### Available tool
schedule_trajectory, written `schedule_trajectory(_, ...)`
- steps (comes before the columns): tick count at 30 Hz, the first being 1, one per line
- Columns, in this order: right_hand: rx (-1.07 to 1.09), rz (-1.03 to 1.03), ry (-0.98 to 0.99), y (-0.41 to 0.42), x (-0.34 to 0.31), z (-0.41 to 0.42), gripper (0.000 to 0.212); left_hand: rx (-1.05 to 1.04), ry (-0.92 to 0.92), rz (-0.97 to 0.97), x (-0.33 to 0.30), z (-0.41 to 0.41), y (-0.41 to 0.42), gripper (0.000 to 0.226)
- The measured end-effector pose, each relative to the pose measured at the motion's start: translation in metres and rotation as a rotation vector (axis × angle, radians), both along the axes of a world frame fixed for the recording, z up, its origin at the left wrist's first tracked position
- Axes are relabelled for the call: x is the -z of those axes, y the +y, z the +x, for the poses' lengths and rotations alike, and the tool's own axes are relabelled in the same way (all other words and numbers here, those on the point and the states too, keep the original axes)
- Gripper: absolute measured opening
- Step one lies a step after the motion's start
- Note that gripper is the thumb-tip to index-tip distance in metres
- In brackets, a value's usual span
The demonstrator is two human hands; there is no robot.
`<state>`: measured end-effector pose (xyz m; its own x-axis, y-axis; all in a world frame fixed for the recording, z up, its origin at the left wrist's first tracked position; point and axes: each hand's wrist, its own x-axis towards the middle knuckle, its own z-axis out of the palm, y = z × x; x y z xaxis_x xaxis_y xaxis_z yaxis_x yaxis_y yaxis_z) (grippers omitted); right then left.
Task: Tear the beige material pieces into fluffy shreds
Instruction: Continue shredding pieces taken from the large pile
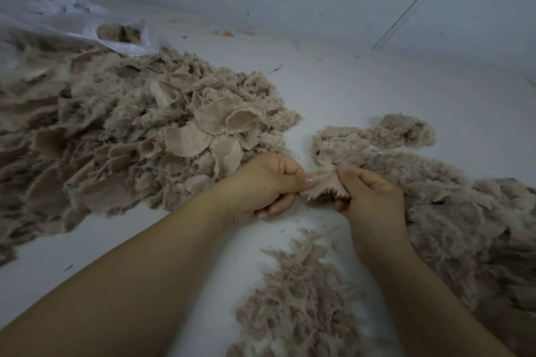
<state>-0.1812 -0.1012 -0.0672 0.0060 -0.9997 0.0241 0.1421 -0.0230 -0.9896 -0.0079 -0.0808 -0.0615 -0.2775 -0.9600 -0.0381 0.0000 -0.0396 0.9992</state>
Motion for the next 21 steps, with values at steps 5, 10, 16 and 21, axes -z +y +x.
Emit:
schedule_trajectory(5,0.012,0.011,0.052,0.001,0.002,0.000,0.034,-0.220,0.288,-0.103,-0.005,-0.003,-0.002,0.027)
schedule_trajectory(10,0.009,0.057,0.041,-0.002,0.001,0.000,0.018,-0.569,0.487,-0.212,-0.005,-0.021,-0.004,0.042)
schedule_trajectory(16,-0.046,0.005,0.026,0.002,-0.001,0.000,0.040,-0.516,0.071,-0.164,-0.005,-0.011,-0.003,0.025)
schedule_trajectory(21,-0.157,-0.050,0.053,0.004,-0.003,0.000,0.035,-0.230,-0.212,-0.123,-0.004,-0.016,0.000,0.022)
